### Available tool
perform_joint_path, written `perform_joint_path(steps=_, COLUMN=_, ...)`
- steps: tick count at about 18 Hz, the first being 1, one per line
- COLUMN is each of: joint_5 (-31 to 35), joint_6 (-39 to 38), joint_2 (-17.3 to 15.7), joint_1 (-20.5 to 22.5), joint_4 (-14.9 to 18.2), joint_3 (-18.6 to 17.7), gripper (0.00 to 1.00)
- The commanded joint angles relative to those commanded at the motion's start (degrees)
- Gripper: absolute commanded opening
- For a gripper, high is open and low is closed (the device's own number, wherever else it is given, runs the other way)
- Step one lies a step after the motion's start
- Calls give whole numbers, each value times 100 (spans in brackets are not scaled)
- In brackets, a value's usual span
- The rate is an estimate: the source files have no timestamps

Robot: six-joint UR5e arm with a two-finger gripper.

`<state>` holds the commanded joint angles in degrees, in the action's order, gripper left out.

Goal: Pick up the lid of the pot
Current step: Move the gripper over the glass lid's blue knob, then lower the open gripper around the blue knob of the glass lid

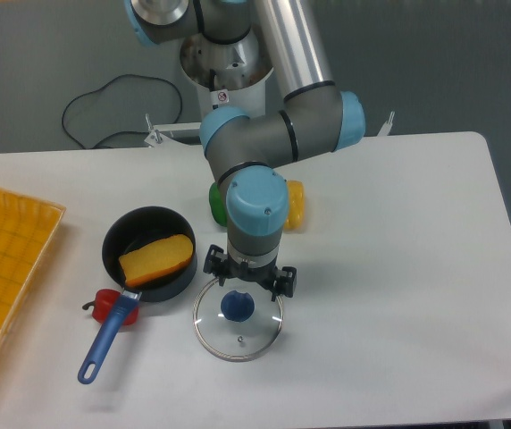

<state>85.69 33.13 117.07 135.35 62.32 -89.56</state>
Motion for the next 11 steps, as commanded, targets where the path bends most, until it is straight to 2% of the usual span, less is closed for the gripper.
perform_joint_path(steps=6, joint_5=334, joint_6=44, joint_2=167, joint_1=-123, joint_4=-62, joint_3=53, gripper=100)
perform_joint_path(steps=11, joint_5=360, joint_6=18, joint_2=264, joint_1=-167, joint_4=-79, joint_3=53, gripper=100)
